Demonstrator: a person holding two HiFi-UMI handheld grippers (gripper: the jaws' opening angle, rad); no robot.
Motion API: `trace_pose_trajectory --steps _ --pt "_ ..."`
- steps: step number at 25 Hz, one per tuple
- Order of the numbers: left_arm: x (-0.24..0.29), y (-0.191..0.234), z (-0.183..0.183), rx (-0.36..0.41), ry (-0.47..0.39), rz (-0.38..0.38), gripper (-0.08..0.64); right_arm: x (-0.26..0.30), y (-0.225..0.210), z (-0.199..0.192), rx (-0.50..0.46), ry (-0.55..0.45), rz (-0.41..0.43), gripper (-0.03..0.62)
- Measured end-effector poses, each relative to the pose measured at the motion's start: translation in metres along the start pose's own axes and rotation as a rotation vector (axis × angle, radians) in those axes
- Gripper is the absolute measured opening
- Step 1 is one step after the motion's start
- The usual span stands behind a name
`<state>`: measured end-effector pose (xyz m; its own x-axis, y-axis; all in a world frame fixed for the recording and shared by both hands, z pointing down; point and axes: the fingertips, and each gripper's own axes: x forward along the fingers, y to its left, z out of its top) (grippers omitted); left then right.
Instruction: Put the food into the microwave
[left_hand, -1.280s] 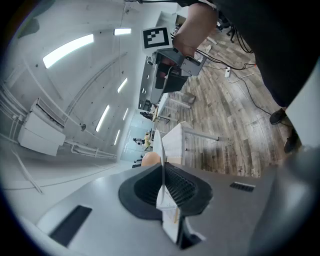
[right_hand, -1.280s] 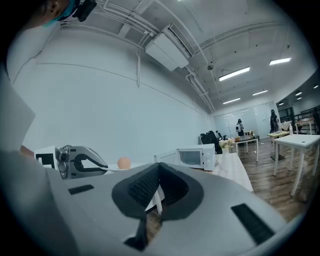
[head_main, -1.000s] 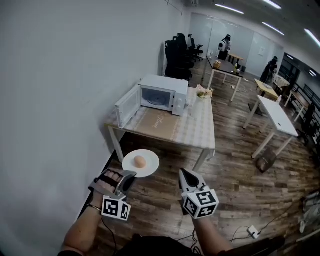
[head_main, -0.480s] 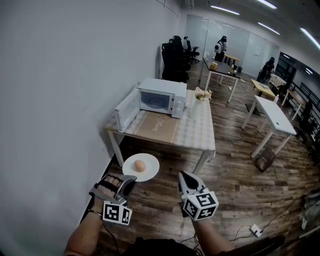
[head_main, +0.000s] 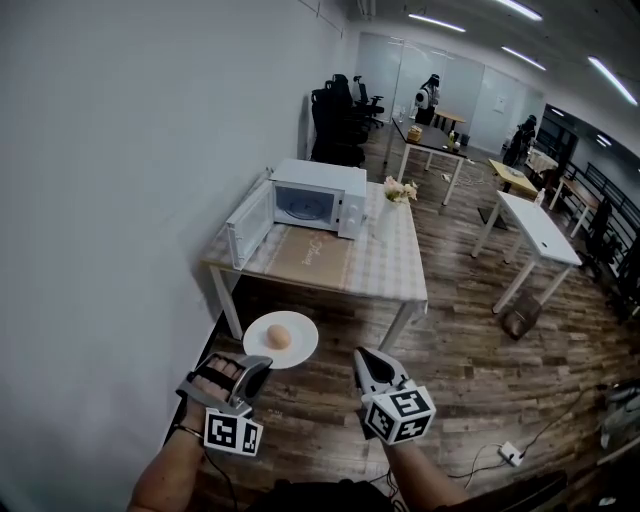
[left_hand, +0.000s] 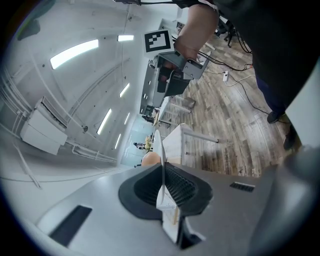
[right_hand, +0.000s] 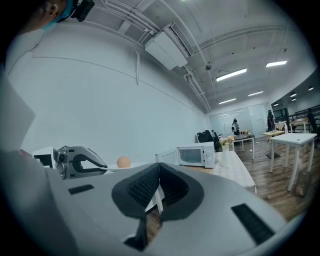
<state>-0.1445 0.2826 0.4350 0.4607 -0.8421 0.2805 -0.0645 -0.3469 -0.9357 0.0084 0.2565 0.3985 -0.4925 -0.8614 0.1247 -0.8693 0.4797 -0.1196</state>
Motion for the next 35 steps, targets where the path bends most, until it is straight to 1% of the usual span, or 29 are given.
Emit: trace_pose_trajectory --steps 8,11,15,18,21,24,30,35 --pt "-0.002 -0.007 -0.014 0.014 -0.036 -0.013 0.021 0.006 0.015 -0.008 -0.002 0.009 -0.018 0.008" --pt "0.003 -0.005 -0.022 0.013 -0.032 -0.007 0.021 0.015 0.014 -0.007 -0.011 0.008 -0.016 0.008" --pt "0.016 -0.009 -0.032 0.016 -0.02 -0.02 0.021 0.034 0.007 -0.009 0.014 -0.002 -0.006 0.008" --pt "0.025 -0.003 -0.038 0.012 -0.001 -0.02 0.021 0.049 0.003 -0.004 0.018 -0.014 0.011 0.008" --pt "0.038 0.002 -0.043 0.003 0.013 -0.022 0.021 0.065 -0.005 0.0 0.034 -0.02 0.024 0.008" --pt "0.054 0.01 -0.044 0.01 0.021 -0.023 0.021 0.078 -0.016 0.005 0.041 -0.032 0.039 0.008" --pt "0.093 0.024 -0.046 0.007 0.029 -0.023 0.021 0.104 -0.047 0.011 0.04 -0.022 0.046 0.008" --pt "0.123 0.032 -0.047 0.007 0.03 -0.025 0.021 0.123 -0.077 0.016 0.069 -0.022 0.044 0.008"
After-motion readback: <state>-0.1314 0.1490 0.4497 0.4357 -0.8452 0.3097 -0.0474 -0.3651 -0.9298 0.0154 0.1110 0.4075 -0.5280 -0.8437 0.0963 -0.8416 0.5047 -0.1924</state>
